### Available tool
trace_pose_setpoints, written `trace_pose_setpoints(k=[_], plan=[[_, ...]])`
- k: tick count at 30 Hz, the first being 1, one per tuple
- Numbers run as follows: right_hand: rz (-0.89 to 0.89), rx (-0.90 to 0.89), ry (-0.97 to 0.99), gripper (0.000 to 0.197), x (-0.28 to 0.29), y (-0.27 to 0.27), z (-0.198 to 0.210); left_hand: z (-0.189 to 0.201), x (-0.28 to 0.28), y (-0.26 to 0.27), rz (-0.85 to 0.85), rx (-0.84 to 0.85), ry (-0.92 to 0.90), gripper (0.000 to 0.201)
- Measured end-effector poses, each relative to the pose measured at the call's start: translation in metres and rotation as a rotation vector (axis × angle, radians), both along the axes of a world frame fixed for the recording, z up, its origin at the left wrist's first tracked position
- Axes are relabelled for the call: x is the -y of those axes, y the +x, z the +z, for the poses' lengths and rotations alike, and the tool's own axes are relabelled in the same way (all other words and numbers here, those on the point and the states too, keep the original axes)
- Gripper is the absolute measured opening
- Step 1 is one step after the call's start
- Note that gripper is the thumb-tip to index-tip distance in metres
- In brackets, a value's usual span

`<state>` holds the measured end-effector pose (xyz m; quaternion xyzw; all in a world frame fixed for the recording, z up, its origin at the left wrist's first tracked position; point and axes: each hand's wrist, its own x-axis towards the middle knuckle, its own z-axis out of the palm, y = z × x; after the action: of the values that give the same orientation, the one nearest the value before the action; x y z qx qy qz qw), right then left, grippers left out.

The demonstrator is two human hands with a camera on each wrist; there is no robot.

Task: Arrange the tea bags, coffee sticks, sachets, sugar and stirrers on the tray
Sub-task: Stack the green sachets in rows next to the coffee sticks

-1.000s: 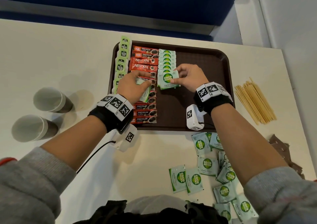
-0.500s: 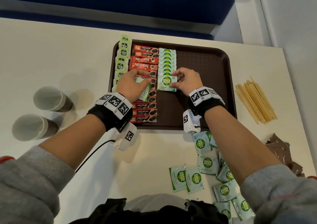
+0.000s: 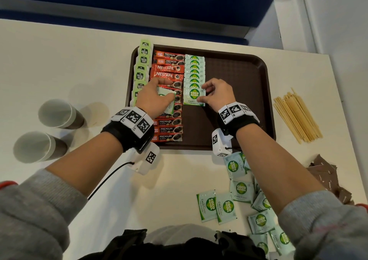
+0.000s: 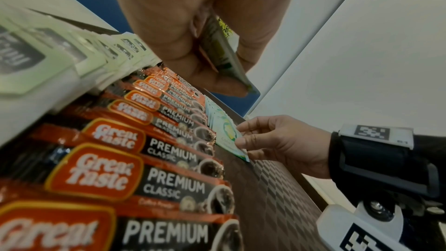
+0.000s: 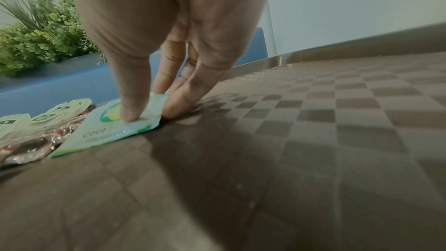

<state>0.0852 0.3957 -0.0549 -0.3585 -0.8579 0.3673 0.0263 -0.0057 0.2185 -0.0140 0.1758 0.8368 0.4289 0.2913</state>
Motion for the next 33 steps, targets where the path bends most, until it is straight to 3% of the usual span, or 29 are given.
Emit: trace_pose_setpoints(k=[10,17,21,28,31,33], plan=[[-0.030,0.002,-0.049,0.037,0.001,0.001,0.001,0.002,-0.001,0.003,0.016,0.117,0.058,0.039],[-0.022,-0.097,0.010,0.029,0.005,-0.002,0.015,0.000,-0.001,0.003,-0.046,0.169,0.175,0.064],[0.096,-0.133,-0.082,0.025,0.016,-0.011,0.033,0.000,-0.002,0.006,-0.066,0.204,0.191,0.087],[0.377,-0.040,-0.296,0.019,0.024,-0.018,0.051,-0.001,-0.002,0.005,-0.159,0.200,0.119,0.106],[0.414,0.000,-0.335,0.014,0.020,-0.014,0.052,-0.002,-0.005,0.007,-0.176,0.202,0.115,0.103],[0.359,-0.033,-0.363,0.011,0.014,-0.011,0.048,-0.004,-0.006,0.008,-0.166,0.133,0.081,0.086]])
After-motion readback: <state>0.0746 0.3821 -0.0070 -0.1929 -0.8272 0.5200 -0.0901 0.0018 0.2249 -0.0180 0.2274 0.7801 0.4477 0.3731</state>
